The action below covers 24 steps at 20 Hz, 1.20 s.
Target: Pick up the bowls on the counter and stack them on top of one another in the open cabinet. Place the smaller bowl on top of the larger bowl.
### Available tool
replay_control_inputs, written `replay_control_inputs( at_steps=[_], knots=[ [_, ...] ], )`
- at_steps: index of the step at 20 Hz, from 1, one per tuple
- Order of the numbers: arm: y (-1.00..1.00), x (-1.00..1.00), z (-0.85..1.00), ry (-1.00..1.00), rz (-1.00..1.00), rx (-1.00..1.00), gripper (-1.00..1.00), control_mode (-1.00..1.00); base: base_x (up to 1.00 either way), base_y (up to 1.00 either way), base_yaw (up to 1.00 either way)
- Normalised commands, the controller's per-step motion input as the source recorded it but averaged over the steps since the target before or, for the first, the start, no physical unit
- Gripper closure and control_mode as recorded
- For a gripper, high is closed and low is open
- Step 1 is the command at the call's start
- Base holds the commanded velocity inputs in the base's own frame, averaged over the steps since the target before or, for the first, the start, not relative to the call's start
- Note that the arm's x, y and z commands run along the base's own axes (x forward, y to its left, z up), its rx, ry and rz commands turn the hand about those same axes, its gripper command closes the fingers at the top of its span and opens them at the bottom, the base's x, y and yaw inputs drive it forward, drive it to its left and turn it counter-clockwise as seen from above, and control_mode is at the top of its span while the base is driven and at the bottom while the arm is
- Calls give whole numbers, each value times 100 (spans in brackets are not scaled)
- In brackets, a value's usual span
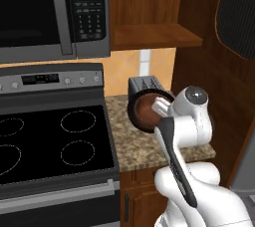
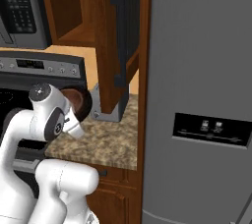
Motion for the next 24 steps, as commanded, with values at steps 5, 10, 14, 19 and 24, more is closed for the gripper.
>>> replay_control_inputs(
  at_steps=[5,10,14,19,24],
  knots=[
    [-1,-22,100,-26,-16,9,100,-100,0,0,0],
    [-5,-4,100,-19,-14,9,100,-100,0,0,0],
    [-19,0,100,-11,-8,11,100,-100,0,0,0],
    [-11,68,100,-3,-6,7,100,-100,0,0,0],
    [0,95,69,-7,-1,0,100,-100,0,0,0]
  ],
)
